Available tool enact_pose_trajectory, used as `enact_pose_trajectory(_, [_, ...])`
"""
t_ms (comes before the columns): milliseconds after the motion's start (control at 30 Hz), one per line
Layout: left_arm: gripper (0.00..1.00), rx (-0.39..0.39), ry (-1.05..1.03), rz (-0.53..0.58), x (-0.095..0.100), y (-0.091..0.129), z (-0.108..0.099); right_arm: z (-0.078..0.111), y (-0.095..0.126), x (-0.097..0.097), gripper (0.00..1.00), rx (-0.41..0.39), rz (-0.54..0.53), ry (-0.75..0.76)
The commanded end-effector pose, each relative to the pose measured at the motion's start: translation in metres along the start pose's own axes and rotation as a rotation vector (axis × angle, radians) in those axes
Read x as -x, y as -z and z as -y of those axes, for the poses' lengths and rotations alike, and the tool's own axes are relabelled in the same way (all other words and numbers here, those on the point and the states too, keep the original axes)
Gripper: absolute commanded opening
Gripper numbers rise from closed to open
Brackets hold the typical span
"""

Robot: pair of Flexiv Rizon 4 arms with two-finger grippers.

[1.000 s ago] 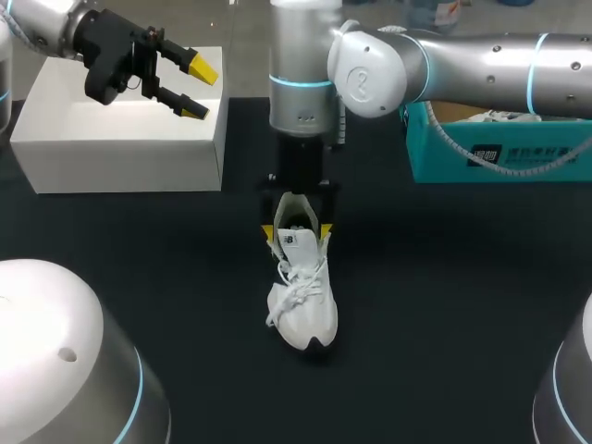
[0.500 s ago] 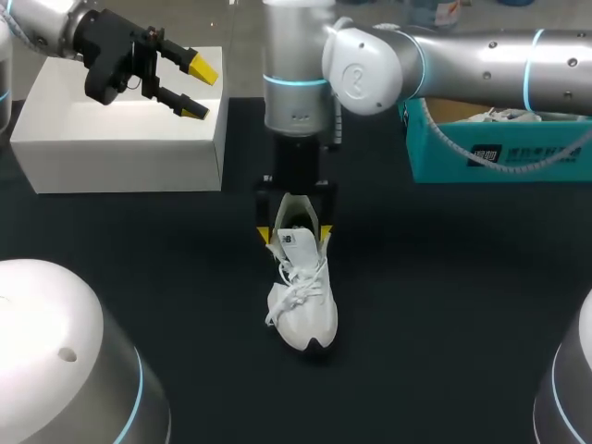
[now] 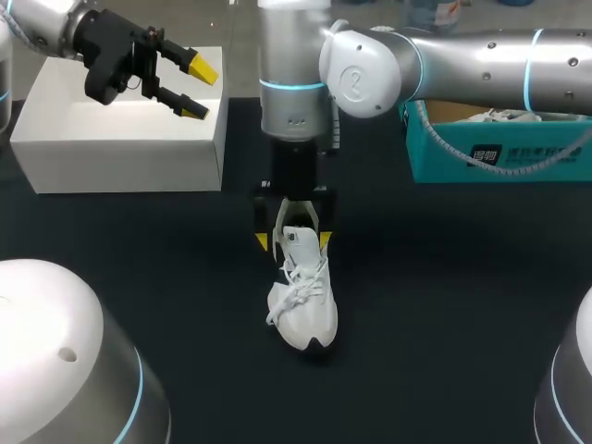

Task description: Take the shoe out of the shoebox, open the shoe tongue, remove and reinsert the insole, then place the shoe into the shoebox

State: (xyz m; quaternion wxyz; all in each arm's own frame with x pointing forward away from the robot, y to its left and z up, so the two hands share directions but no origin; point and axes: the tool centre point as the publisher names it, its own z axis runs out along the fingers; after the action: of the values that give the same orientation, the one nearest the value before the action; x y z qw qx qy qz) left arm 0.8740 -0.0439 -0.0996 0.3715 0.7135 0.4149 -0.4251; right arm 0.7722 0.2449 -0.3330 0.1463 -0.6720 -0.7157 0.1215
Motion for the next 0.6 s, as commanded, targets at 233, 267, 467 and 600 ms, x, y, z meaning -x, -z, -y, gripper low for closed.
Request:
enact_pose_trajectory(233, [1.0, -0.004, -0.001, -0.002, 0.0, 0.001, -0.001, 0.02, 0.008, 0.006, 1.0, 0.019, 0.026, -0.043])
enact_pose_trajectory(267, [1.0, -0.004, -0.001, -0.002, 0.0, 0.001, -0.001, 0.022, 0.01, 0.008, 1.0, 0.023, 0.024, -0.05])
enact_pose_trajectory(467, [1.0, -0.004, -0.001, -0.002, 0.0, 0.001, -0.001, 0.043, 0.017, 0.011, 1.0, 0.014, 0.031, -0.084])
enact_pose_trajectory(600, [1.0, -0.004, -0.001, -0.002, 0.0, 0.001, -0.001, 0.057, 0.018, 0.004, 1.0, 0.013, 0.014, -0.092])
